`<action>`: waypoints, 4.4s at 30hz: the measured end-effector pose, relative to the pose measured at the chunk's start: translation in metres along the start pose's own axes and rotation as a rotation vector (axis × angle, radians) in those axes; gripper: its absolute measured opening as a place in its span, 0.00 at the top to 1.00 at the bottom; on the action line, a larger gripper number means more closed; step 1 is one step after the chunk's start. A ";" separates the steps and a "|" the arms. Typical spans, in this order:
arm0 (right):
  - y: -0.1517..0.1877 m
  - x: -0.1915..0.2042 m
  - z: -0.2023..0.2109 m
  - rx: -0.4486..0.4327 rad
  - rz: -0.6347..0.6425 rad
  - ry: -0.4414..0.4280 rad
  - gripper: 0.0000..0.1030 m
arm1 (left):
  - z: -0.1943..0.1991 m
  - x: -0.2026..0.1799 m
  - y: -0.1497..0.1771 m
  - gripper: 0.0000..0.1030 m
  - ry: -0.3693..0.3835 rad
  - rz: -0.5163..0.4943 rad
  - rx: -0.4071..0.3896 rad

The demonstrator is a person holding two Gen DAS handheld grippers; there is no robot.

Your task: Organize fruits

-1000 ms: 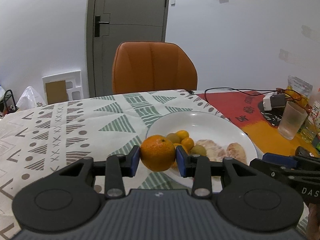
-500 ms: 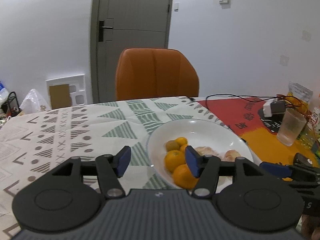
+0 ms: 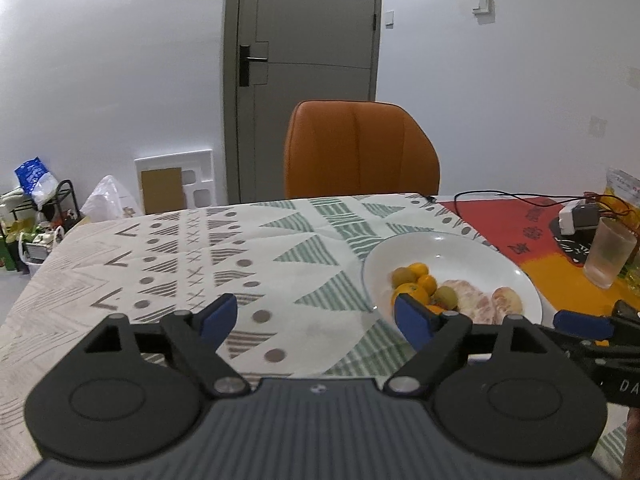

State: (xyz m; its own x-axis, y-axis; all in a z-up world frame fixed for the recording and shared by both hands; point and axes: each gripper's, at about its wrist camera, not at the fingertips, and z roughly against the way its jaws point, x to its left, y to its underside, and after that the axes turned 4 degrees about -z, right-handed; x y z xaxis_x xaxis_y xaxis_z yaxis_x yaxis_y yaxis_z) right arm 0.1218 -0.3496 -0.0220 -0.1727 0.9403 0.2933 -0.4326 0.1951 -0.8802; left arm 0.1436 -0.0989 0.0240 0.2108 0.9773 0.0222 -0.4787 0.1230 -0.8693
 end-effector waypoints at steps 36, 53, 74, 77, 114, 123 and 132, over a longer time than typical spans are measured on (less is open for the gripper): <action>0.005 0.058 0.033 0.052 0.075 -0.082 0.00 | 0.095 0.060 0.040 0.07 -0.165 0.134 0.086; 0.018 0.085 0.057 0.077 0.136 -0.137 0.00 | 0.142 0.067 0.065 0.06 -0.185 0.129 0.078; 0.023 0.092 0.089 0.044 0.120 -0.150 0.00 | 0.177 0.074 0.080 0.06 -0.187 0.158 0.037; 0.024 0.093 0.090 0.040 0.123 -0.152 0.00 | 0.176 0.072 0.080 0.06 -0.194 0.149 0.045; 0.026 0.099 0.092 0.043 0.139 -0.166 0.00 | 0.187 0.067 0.077 0.00 -0.169 0.131 0.012; 0.025 0.100 0.093 0.031 0.149 -0.167 0.00 | 0.188 0.065 0.077 0.00 -0.166 0.123 0.001; 0.025 0.103 0.095 0.034 0.164 -0.163 0.00 | 0.188 0.064 0.077 0.00 -0.168 0.120 0.006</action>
State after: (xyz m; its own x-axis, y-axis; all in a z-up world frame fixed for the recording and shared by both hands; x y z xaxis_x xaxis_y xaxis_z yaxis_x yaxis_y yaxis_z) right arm 0.0090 -0.2742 0.0211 -0.3824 0.9007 0.2064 -0.4163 0.0315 -0.9087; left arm -0.0397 0.0054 0.0509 0.0071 1.0000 0.0014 -0.4968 0.0047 -0.8679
